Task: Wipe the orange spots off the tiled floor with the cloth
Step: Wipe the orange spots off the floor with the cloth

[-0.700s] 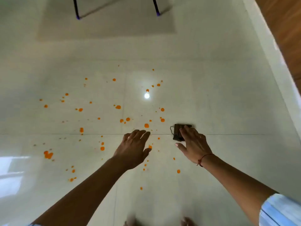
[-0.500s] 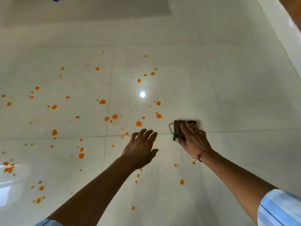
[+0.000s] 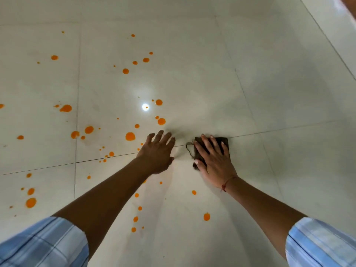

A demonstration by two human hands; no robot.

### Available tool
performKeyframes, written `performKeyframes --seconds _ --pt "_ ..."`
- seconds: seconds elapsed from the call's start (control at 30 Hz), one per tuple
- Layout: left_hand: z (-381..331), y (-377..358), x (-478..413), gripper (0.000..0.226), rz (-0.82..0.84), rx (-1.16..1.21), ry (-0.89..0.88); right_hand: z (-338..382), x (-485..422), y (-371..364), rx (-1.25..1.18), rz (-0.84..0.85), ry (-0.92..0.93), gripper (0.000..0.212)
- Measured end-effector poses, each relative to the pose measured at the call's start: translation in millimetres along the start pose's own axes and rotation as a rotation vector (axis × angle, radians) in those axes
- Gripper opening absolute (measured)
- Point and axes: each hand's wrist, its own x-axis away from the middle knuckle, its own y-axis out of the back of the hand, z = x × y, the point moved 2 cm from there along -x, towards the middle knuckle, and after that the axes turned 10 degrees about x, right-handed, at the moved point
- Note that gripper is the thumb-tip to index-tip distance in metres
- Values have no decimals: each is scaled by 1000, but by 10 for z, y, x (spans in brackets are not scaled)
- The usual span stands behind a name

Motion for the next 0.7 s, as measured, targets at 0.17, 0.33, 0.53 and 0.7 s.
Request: performKeyframes --seconds 0.17,0.33,0.53,0.7 --pt "-64 53 25 65 34 -24 27 -63 298 -39 -28 45 -179 66" --pt "-76 65 68 61 -10 -71 16 850 1528 -369 -87 41 -75 72" --pt "-27 -96 183 60 -70 -77 -5 600 843 -219 -9 4 -349 63" --pt "96 -166 315 56 -96 -69 -66 927 1626 -459 -26 -7 -54 73"
